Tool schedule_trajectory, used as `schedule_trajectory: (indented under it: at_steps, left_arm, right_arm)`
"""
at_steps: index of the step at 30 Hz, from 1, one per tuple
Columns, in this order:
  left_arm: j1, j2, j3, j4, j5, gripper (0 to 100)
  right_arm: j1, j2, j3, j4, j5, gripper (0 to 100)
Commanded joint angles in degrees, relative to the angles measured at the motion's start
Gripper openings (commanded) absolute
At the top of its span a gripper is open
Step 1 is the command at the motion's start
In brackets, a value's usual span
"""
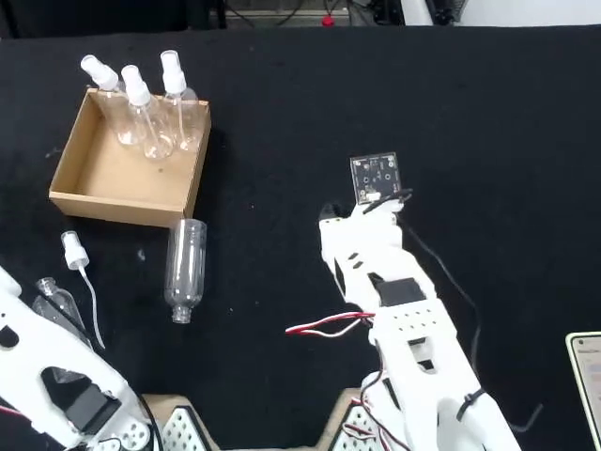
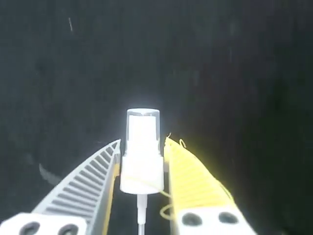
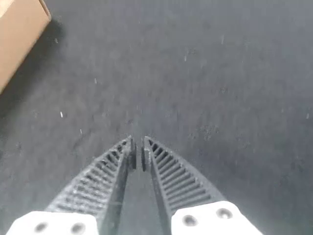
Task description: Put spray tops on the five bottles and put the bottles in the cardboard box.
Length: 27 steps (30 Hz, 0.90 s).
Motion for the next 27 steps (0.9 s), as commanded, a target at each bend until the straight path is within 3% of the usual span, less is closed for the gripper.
schedule_trajectory:
  at_steps: [1,4,9,13,17,21,27]
  left_arm:
    - [0.4,-7.21,-13.76,18.2,2.46,6]
    - [1.19,-8.26,-21.67,26.99,2.46,6]
    - [0.66,-11.43,-23.52,26.99,4.4,5]
    - [0.75,-21.63,-12.88,26.99,4.4,5]
    - [4.35,-42.29,8.31,26.9,4.13,5]
    - [16.4,-66.55,30.11,26.55,4.04,5]
    - [47.25,-92.22,52.18,19.25,3.96,5]
  right_arm:
    - [0.79,-2.86,-4.18,7.56,-0.18,3.1]
    - [1.05,-8.22,-6.64,15.21,-0.18,3.2]
    - [1.05,-21.49,-7.08,23.47,-0.18,3.2]
    - [1.05,-34.77,-7.78,30.68,0.18,3.2]
    - [1.14,-45.41,-10.59,39.47,5.71,3.2]
    - [5.27,-45.93,-14.81,44.92,6.95,3.2]
    - [15.91,-34.15,-23.34,45.27,7.38,3.2]
